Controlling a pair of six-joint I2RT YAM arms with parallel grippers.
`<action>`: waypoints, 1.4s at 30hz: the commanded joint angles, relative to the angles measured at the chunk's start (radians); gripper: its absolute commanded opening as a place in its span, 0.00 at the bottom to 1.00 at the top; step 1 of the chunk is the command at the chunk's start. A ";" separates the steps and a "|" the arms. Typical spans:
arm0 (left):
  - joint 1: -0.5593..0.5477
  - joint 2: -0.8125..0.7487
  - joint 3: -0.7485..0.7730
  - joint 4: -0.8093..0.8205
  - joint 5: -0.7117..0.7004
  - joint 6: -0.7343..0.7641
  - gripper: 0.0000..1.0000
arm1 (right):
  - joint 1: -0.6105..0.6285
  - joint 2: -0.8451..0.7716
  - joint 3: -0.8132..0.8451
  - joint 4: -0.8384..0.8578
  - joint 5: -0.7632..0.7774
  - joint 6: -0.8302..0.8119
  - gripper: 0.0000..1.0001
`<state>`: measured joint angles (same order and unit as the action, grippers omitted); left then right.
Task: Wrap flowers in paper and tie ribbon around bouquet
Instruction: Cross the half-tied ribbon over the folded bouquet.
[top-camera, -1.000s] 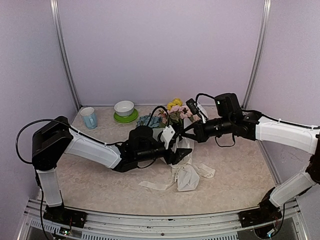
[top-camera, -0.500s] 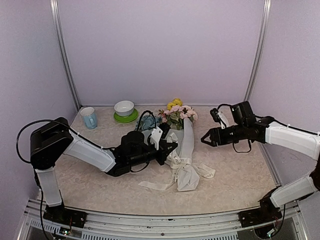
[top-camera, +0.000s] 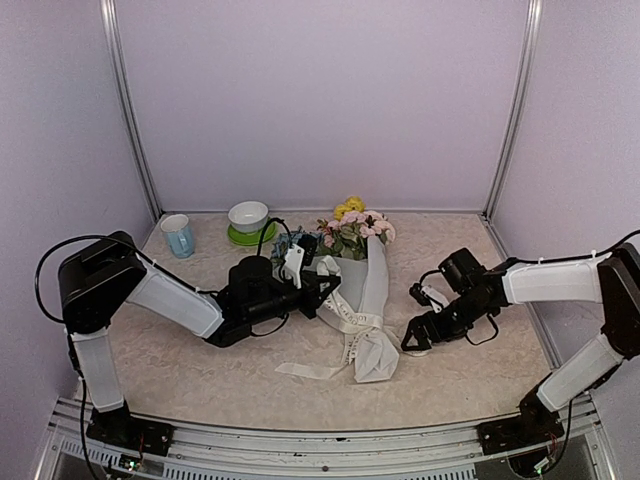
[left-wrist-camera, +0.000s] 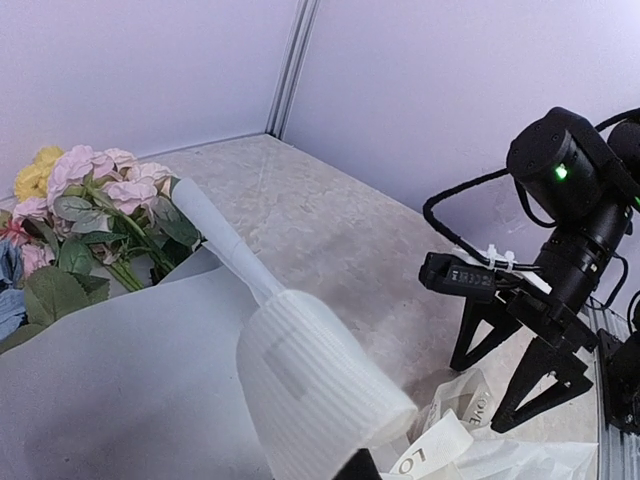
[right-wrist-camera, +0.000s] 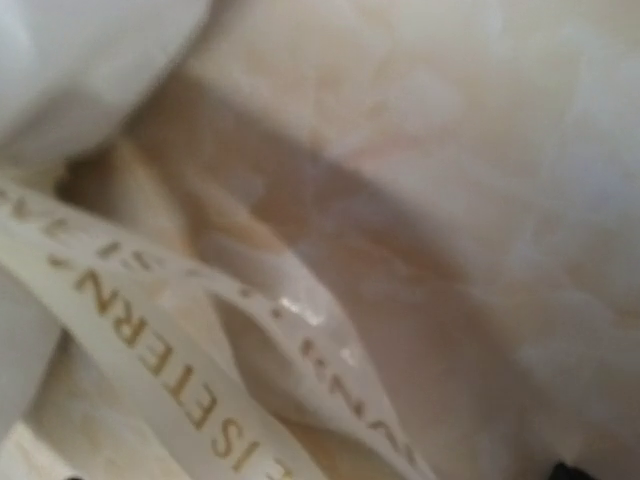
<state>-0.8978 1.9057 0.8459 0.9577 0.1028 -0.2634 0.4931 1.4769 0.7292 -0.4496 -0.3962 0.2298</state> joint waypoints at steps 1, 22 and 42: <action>0.013 -0.017 0.007 0.016 0.021 -0.014 0.00 | 0.080 0.044 0.011 -0.083 0.159 -0.001 0.99; 0.099 0.037 0.078 0.053 0.066 -0.076 0.00 | 0.187 -0.025 0.045 -0.108 0.013 0.118 0.00; 0.164 0.130 0.135 0.084 0.213 -0.140 0.00 | 0.200 -0.017 0.113 -0.069 -0.065 0.121 0.00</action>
<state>-0.7307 2.0842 0.9932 1.0321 0.3073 -0.4435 0.6849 1.4296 0.8246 -0.5312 -0.4744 0.3599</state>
